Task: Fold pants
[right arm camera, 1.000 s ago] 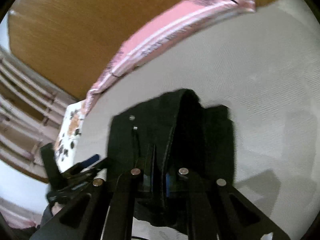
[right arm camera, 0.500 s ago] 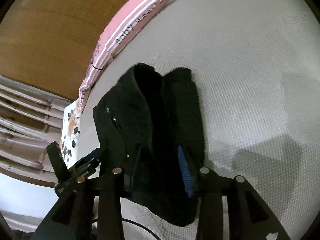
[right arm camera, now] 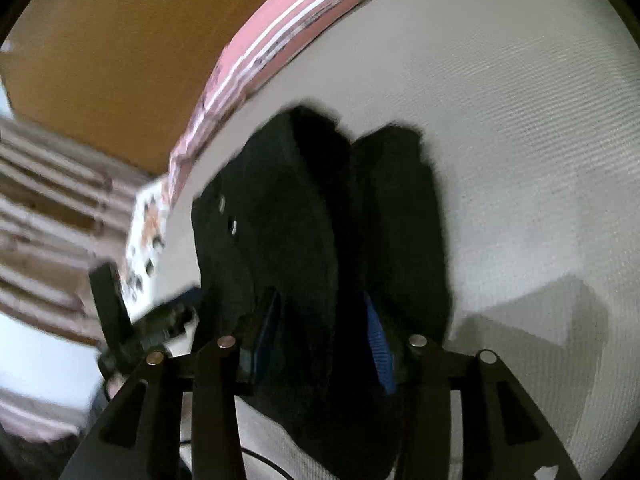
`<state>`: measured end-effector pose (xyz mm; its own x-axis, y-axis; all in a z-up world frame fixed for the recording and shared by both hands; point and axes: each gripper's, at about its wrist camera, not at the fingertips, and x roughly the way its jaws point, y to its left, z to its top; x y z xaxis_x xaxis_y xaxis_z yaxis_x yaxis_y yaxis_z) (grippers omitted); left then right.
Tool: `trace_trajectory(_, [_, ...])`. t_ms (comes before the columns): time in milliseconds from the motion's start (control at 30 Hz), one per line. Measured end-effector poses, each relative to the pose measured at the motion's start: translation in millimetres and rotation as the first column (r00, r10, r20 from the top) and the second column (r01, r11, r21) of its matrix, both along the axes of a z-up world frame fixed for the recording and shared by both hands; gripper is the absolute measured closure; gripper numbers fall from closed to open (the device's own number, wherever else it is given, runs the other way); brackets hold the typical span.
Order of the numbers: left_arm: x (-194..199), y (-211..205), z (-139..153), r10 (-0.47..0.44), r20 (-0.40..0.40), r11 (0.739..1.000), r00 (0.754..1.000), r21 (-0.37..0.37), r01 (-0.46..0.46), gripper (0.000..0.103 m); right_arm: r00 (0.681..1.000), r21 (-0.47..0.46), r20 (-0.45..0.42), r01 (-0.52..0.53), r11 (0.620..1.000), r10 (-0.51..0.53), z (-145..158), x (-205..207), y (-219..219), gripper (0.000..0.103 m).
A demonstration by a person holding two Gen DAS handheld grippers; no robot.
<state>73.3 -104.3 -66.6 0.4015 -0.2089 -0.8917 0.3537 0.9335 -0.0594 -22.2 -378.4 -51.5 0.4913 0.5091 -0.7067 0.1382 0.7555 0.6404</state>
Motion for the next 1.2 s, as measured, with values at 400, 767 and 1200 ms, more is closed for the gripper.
trace_trajectory(400, [-0.7,-7.8,1.5,-0.006,0.018,0.997,1.0,0.071,0.005,0.01,0.996,-0.107,0.082,-0.018,0.994,0.027,10.9,-5.5,2.6,0.058])
trace_trajectory(767, [6.2,-5.3,0.4,0.02,-0.013,0.998,1.0,0.059,-0.019,0.006,0.987,0.001,0.125,-0.106,0.994,0.105,-6.1,54.0,2.4,0.056])
trace_trajectory(1200, [-34.4,-15.7,53.2,-0.103,0.209,0.994,0.972,-0.022,0.11,0.016,0.979,0.002,0.205,-0.014,1.0,0.013,54.6,5.3,4.7,0.091])
